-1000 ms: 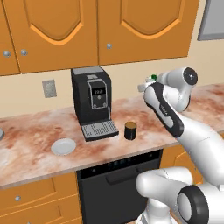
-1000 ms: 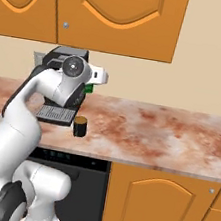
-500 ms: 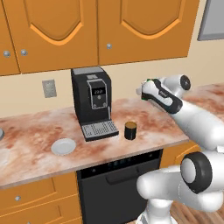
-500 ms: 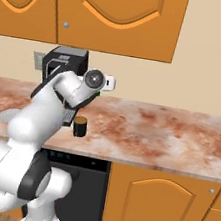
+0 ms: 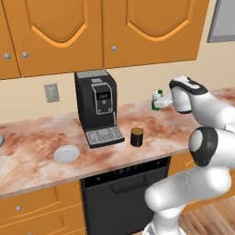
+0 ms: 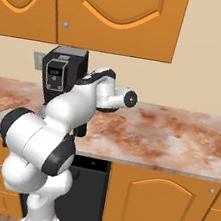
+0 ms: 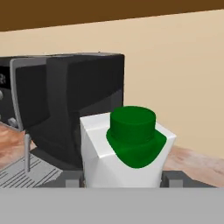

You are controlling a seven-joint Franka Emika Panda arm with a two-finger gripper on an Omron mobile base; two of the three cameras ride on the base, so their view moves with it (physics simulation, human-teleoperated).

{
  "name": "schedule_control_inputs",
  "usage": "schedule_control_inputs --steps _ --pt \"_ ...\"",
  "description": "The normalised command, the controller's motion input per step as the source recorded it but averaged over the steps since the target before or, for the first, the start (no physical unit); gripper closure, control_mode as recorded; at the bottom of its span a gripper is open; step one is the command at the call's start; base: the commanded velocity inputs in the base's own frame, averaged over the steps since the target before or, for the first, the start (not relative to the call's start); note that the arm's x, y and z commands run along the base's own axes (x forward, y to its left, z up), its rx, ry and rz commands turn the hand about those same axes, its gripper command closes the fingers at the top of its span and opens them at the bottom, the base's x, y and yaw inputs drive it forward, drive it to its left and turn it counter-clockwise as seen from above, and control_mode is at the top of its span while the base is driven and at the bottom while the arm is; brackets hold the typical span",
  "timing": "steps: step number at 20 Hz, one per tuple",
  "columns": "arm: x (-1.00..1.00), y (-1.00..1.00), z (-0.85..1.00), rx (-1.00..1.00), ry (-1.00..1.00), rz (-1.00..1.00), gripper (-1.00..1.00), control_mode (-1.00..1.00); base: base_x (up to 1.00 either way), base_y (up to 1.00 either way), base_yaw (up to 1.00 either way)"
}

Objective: Take a sugar cube from the saucer and place it inside the coffee. Then, grab milk from the fridge and place it next to the coffee on the counter to sweeten the coffee.

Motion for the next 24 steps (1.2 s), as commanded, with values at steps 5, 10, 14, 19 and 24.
schedule_control_inputs --steps 5,10,14,19,24 --pt "0.22 -0.33 -0.62 0.0 0.01 0.32 1.0 -1.0 0.0 0.0 0.0" --pt "0.02 -0.08 -0.36 0.0 0.05 0.31 1.0 -1.0 0.0 0.0 0.0" --pt "0.01 0.07 -0.39 -0.06 0.1 0.19 1.0 -1.0 0.0 0.0 0.0" --pt "-0.02 0.28 -0.64 -0.03 0.01 0.04 1.0 -1.0 0.0 0.0 0.0" --pt "-0.05 0.5 -0.53 0.0 0.0 0.01 1.0 -1.0 0.0 0.0 0.0"
